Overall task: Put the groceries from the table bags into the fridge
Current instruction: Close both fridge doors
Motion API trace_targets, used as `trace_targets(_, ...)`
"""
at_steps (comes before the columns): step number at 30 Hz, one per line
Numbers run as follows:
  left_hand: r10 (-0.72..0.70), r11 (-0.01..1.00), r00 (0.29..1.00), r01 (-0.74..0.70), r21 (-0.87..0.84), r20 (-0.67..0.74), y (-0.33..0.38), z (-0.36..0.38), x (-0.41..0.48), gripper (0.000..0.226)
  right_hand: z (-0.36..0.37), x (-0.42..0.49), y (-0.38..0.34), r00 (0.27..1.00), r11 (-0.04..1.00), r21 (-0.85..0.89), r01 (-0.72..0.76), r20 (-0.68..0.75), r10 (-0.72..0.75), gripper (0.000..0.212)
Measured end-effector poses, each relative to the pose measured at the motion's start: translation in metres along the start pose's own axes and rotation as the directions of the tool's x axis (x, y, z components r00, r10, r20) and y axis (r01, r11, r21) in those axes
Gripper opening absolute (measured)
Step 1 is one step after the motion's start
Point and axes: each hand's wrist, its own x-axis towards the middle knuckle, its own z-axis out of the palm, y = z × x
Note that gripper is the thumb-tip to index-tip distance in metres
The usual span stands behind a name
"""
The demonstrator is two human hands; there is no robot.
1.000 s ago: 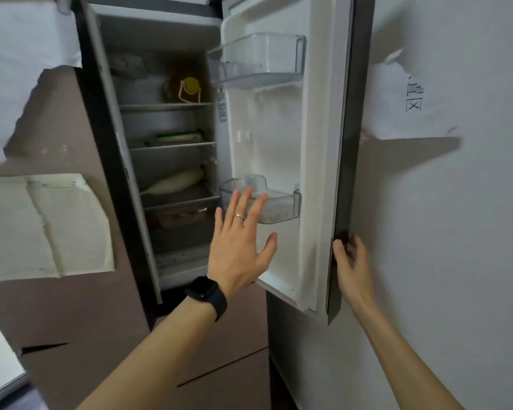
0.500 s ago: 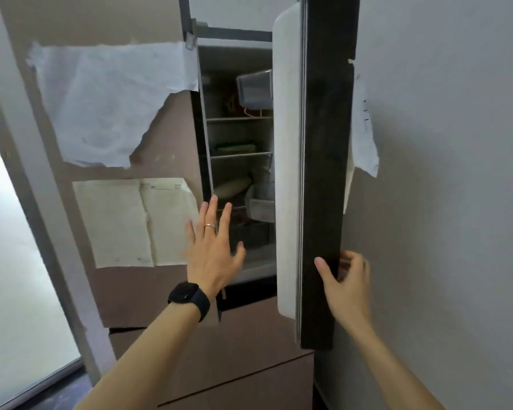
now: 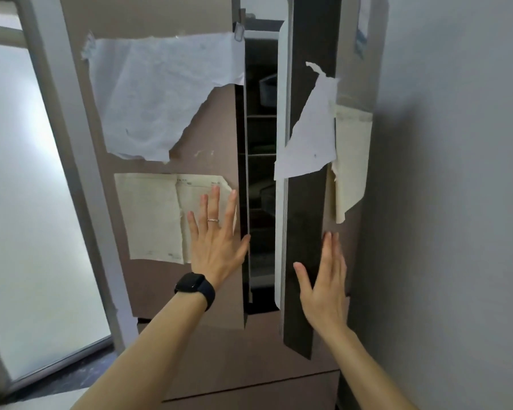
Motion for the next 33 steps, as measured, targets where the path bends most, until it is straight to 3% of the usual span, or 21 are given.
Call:
trace_targets(5, -0.009, 1.000, 1.000, 0.009, 0.008, 0.015, -0.015, 0.014, 0.003, 0.101, 0.040, 0.012, 0.007, 0.997, 0.996, -0.080, 0.050, 0.056, -0.046, 0.081)
trace_targets(11, 0.023, 0.999, 0.997, -0.025, -0.029, -0.070, -0.021, 0.026, 0.001, 0.101, 0.077, 0.024, 0.008, 0.987, 0.981, -0.106, 0.161, 0.033, -0.158, 0.083)
trace_targets(21, 0.032, 0.999, 0.983, -0.037, -0.024, -0.181, -0.021, 0.038, 0.004, 0.107, 0.111, 0.049, 0.011, 0.975, 0.945, -0.244, 0.217, 0.093, -0.200, 0.080)
trace_targets(33, -0.020, 1.000, 0.982, 0.024, 0.018, -0.189, -0.023, 0.063, 0.017, 0.100, 0.129, 0.063, 0.017, 0.968, 0.952, -0.197, 0.234, 0.140, -0.209, 0.061)
